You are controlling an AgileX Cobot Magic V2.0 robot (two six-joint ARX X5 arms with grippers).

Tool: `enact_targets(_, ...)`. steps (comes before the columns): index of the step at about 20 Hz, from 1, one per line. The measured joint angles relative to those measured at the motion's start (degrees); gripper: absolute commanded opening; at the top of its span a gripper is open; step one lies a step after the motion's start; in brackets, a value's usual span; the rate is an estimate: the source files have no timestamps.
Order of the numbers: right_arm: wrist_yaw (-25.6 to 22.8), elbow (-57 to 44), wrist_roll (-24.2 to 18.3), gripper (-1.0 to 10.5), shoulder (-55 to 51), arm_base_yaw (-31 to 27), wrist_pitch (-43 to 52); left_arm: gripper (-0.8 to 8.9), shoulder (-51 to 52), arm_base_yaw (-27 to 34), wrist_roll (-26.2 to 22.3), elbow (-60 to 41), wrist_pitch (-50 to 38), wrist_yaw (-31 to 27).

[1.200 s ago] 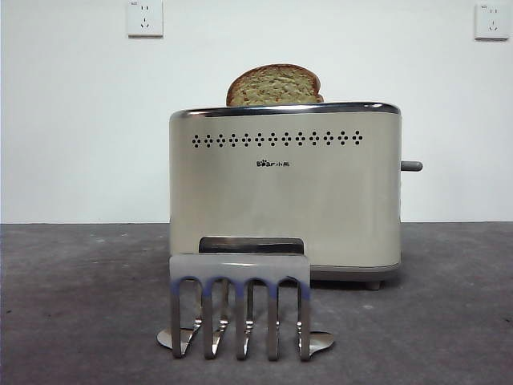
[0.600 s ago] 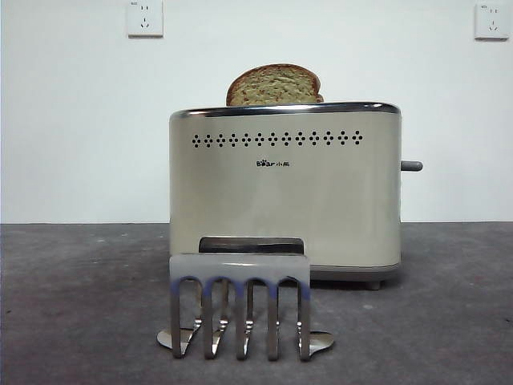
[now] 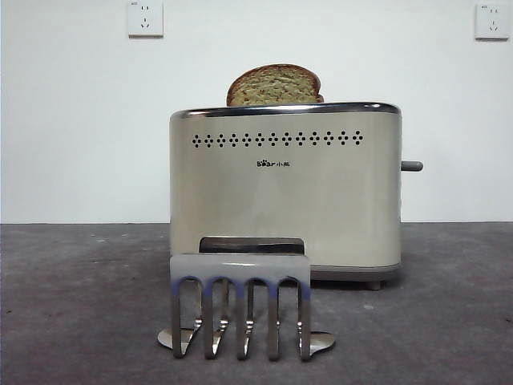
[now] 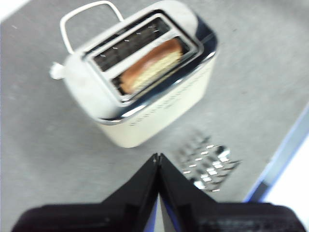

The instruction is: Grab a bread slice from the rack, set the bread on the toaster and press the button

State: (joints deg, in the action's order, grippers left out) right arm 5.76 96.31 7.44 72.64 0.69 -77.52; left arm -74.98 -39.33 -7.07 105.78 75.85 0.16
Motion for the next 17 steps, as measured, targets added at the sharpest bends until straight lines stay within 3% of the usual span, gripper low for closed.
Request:
enact_targets(5,0.0,0.0,0.0,0.0,6.9,0.0,2.2,-0.04,0.2,5.4,-2.8,-0.9,-0.6,3.4)
enact_targets(8,0.0,0.0,0.0,0.0,9.9,0.0,5.7,-0.04,4.0,10.5,-3.0,-7.7,-11.6,6.8)
enact_targets(11,0.0,0.0,0.0,0.0,11.6,0.0,10.5,-0.04,12.9,16.0,-3.0,-22.1,-29.8,12.2)
enact_targets(14,0.0,0.0,0.0,0.0,12.2,0.0,15.6,-0.04,23.2,22.2,-3.0,-40.7,-46.4,12.7)
enact_targets(17,0.0,0.0,0.0,0.0,12.3,0.0,19.7,-0.04,35.1,29.9,-2.1,-59.5,-57.5,12.5)
